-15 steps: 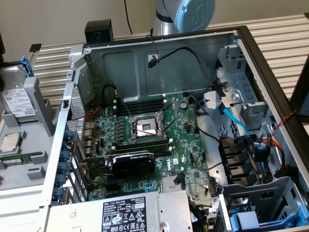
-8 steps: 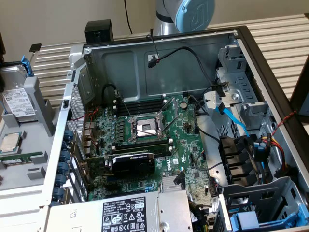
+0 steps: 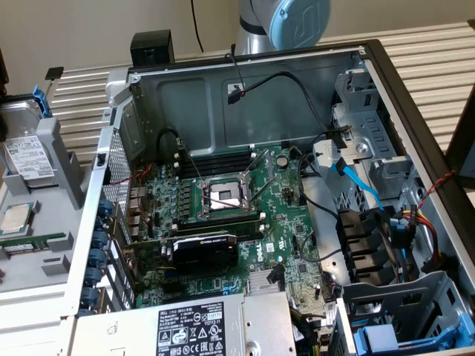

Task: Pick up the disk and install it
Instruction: 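Pick up the disk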

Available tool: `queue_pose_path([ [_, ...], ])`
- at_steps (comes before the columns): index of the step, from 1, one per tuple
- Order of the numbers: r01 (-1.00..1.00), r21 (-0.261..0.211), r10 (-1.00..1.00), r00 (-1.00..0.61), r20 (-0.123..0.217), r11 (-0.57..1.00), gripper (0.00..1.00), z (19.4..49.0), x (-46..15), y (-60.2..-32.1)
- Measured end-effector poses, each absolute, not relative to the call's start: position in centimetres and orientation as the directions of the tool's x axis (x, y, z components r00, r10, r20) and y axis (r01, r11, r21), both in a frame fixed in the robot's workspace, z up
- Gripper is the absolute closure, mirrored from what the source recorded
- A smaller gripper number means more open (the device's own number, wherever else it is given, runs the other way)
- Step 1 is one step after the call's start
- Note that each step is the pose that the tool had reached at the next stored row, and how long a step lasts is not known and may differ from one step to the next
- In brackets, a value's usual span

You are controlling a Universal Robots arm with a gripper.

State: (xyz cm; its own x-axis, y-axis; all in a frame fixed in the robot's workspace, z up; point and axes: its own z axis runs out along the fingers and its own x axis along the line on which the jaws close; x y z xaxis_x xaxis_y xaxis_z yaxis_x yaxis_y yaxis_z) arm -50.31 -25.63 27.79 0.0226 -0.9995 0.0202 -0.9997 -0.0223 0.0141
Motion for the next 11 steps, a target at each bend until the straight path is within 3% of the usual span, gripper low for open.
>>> queue_pose_path([
  [3, -1.000, 0.014, -0.999, 0.022, 0.023, -0.022, 0.49, 27.79, -50.32, -25.63],
  [6, -1.000, 0.014, -0.999, 0.023, 0.026, -0.022, 0.63, 27.80, -50.31, -25.63],
  [11, -1.000, 0.014, -0.999, 0.023, 0.027, -0.022, 0.63, 27.79, -50.31, -25.63],
])
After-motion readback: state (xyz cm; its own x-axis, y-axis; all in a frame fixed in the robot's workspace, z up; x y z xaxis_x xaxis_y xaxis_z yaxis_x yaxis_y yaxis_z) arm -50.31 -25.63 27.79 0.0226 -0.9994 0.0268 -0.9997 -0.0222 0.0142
